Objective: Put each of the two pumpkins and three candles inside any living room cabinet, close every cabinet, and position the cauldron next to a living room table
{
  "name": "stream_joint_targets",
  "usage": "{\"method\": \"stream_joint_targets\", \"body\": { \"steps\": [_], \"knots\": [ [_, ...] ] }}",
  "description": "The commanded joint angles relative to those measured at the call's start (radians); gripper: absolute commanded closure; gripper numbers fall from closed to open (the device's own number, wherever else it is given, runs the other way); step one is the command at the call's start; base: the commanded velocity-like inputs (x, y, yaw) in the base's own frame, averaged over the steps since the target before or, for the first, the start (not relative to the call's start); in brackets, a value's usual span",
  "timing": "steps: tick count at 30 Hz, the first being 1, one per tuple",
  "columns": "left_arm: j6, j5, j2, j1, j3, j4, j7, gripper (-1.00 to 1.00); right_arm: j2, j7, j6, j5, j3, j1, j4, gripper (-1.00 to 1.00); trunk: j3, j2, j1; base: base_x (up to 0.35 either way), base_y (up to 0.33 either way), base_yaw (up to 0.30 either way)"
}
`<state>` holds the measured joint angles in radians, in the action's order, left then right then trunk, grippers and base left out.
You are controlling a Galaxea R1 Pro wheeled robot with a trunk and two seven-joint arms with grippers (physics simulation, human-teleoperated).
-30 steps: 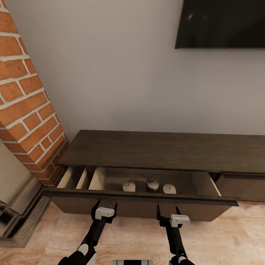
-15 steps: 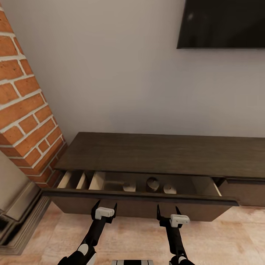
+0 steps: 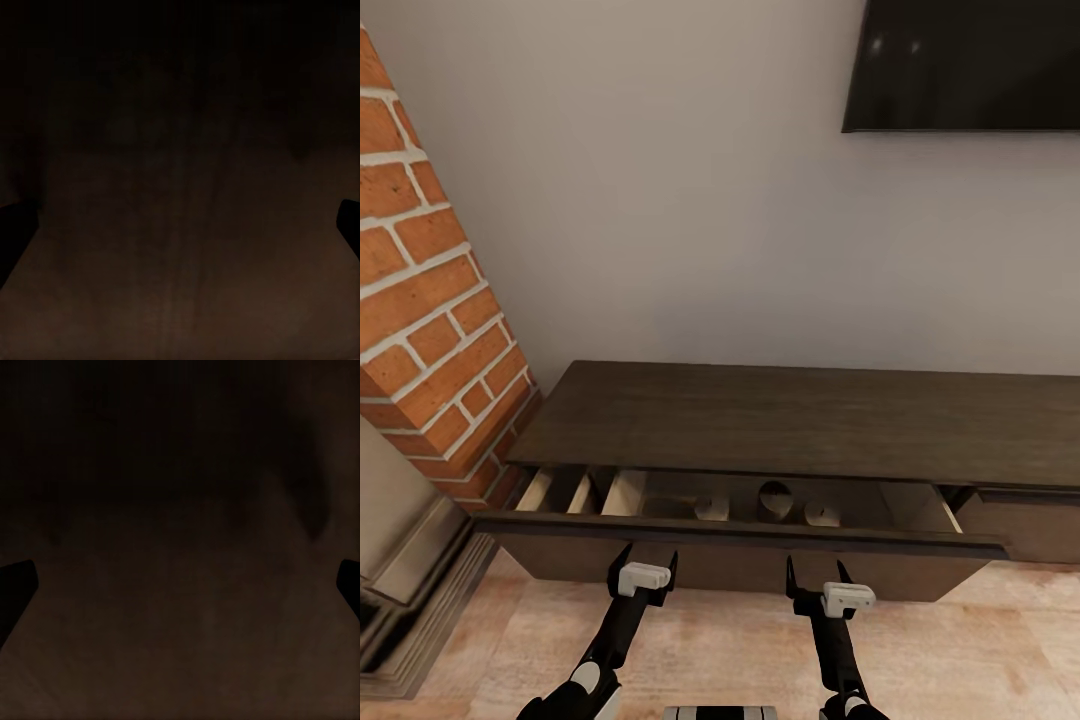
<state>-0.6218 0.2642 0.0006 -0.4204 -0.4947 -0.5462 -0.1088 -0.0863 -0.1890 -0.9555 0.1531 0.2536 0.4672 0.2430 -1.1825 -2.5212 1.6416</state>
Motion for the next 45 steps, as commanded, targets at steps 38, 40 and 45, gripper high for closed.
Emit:
{"method": "stream_joint_targets", "body": {
  "steps": [38,40,45],
  "knots": [
    [-0.006,0.003,0.001,-0.001,-0.008,0.002,-0.011,-1.00,0.000,-0.004,-0.003,0.010,0.009,0.001,-0.001,-1.00,-0.001,0.000,0.000,0.087,0.000,0.000],
    [-0.006,0.003,0.001,-0.001,-0.008,0.001,-0.010,-1.00,0.000,-0.004,-0.003,0.010,0.009,0.001,-0.001,-1.00,-0.001,0.000,0.000,0.092,0.000,0.000],
    [-0.006,0.003,0.001,-0.001,-0.009,0.000,-0.010,-1.00,0.000,-0.003,-0.003,0.010,0.009,0.001,-0.001,-1.00,-0.001,0.000,0.000,0.064,0.000,0.000]
  ]
}}
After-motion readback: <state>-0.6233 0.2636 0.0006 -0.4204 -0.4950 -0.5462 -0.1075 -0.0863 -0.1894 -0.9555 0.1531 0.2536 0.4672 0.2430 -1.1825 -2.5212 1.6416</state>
